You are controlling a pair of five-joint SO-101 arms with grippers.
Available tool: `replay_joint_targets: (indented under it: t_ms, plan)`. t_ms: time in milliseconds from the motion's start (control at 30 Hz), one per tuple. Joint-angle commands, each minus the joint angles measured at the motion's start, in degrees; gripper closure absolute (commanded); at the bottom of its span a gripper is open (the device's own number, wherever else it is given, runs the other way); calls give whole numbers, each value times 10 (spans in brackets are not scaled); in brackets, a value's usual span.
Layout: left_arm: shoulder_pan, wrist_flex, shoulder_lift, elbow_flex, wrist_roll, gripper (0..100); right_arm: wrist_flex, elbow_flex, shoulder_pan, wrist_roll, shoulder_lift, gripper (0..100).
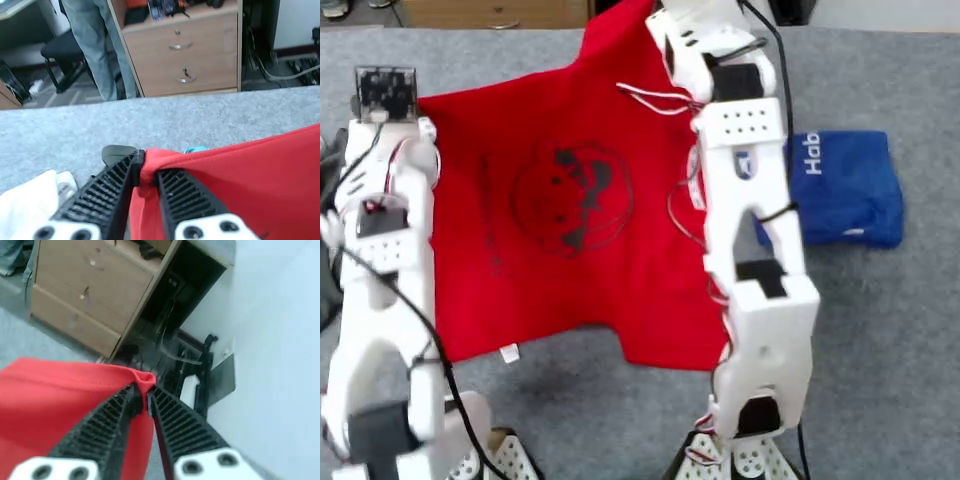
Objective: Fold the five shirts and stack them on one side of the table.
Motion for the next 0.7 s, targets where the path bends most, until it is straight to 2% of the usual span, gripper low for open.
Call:
replay_joint_targets:
  t_ms: [0, 200, 367, 467, 667]
  plan:
    - [-1, 37, 13, -53, -7, 971, 104, -112, -5, 4, 27, 985]
    - [-5, 196, -22, -4, -8, 971, 372, -222, -4, 8, 56, 985]
    - [15, 346, -105, 98, -9, 971, 552, -250, -8, 75, 61, 985]
    - [27, 400, -160, 176, -8, 971, 567, -205, 18, 105, 57, 985]
    - [28, 408, -251, 312, -8, 971, 566, 13, 18, 129, -66, 985]
